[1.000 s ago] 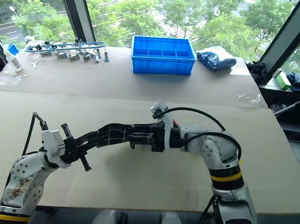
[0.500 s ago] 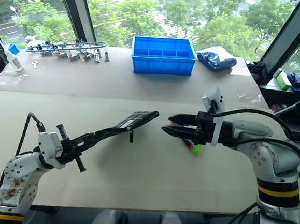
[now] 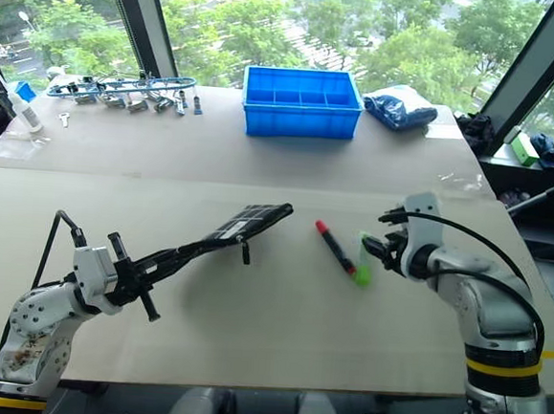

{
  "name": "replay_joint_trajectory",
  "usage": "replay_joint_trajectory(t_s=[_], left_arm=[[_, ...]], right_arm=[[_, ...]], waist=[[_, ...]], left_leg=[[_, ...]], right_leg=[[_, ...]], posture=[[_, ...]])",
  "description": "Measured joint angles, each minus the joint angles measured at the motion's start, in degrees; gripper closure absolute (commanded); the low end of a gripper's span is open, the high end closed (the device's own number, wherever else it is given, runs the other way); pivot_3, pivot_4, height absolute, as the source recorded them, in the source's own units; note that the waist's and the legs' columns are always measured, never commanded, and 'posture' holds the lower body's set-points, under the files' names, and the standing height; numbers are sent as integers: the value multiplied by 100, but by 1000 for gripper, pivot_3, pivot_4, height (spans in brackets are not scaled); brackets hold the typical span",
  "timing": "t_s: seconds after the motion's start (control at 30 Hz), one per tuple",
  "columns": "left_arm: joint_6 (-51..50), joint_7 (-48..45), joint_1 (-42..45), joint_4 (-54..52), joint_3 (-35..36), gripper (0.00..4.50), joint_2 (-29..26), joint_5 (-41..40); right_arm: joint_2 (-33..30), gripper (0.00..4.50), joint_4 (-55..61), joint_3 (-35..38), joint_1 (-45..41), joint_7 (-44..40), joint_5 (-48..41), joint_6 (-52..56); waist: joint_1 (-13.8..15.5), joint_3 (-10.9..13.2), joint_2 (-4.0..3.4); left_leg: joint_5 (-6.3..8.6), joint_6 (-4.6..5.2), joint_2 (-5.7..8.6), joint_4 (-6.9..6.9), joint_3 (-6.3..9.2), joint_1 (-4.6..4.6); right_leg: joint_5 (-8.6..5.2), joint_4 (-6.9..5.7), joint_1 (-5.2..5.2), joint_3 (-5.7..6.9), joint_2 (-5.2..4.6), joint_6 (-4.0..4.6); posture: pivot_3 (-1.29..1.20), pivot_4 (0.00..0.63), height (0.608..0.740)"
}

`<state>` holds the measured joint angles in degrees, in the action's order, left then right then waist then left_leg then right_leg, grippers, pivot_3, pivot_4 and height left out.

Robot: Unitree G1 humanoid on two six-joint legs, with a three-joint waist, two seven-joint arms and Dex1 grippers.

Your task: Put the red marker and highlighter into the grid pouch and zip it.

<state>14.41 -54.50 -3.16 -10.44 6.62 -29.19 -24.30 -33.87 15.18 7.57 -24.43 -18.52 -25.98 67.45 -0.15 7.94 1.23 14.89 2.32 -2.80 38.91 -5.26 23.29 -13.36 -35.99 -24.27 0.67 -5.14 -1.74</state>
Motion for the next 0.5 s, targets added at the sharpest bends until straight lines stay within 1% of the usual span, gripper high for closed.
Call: replay_joint_trajectory(t_s=[0.07,0.17,0.3,0.5], left_arm=[[-81,-5,0,-33,-39,4500,7,-64],[-220,-12,-8,-149,-155,4500,40,-141],[-313,-18,-14,-275,-281,4500,51,-182],[-325,-21,-21,-277,-300,4500,52,-186]], right_arm=[[110,1650,-65,0,-33,126,30,124],[93,1650,-253,-31,-73,221,173,145],[29,1650,-527,-124,-88,193,340,55],[32,1650,-559,-230,-150,105,417,14]], waist=[[8,0,0],[30,0,0],[19,0,0],[-6,0,0]], left_leg=[[0,0,2,0,0,2],[0,0,5,1,-1,3],[0,0,4,0,-1,0],[0,0,1,0,1,0]], right_leg=[[0,0,0,1,-1,0],[1,2,1,1,-3,-2],[1,1,1,-1,1,-2],[0,1,1,-1,5,-2]], posture=[[0,150,740],[0,150,740],[0,150,740],[0,150,740]])
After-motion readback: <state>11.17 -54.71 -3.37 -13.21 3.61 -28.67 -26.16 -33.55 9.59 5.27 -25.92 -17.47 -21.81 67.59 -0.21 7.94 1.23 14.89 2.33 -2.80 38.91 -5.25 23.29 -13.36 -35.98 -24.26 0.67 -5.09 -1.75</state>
